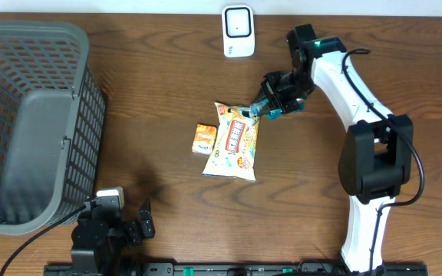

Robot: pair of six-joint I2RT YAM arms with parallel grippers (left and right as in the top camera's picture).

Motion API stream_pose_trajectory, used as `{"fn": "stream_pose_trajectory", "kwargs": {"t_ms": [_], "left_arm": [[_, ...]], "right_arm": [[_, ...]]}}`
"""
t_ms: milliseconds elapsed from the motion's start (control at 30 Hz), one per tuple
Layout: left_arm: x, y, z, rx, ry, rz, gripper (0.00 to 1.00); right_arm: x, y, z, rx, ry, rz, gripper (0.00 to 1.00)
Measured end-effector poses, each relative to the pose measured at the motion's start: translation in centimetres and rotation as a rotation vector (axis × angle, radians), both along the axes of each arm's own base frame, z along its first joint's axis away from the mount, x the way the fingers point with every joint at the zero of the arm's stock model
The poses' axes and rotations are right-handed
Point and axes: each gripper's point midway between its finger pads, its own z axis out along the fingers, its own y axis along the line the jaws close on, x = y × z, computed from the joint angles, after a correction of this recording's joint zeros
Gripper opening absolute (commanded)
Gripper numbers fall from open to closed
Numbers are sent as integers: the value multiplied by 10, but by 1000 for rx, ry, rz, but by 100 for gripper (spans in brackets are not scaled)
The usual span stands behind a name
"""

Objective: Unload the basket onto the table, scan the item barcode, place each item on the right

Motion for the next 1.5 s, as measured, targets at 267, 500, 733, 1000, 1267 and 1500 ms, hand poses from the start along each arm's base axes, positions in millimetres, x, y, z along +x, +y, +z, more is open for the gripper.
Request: {"fn": "stream_pose_trajectory", "kwargs": {"t_ms": [267, 500, 733, 1000, 1267, 1500], "left_arm": [[0, 0, 0, 0, 0, 0, 100], [0, 0, 0, 0, 0, 0, 100], [0, 0, 0, 0, 0, 0, 100], [0, 0, 0, 0, 0, 0, 100], [0, 0, 0, 0, 0, 0, 100], [0, 0, 0, 0, 0, 0, 100]], "right_arm": [[6, 27, 35, 285, 21, -16, 1], [22, 17, 54, 408, 38, -83, 1], [37, -11, 60, 440, 93, -205, 2], [50, -39, 59, 437, 146, -329, 19], [58, -50, 64, 469, 123, -348, 19], [69, -68, 71, 513, 82, -370, 24]]}}
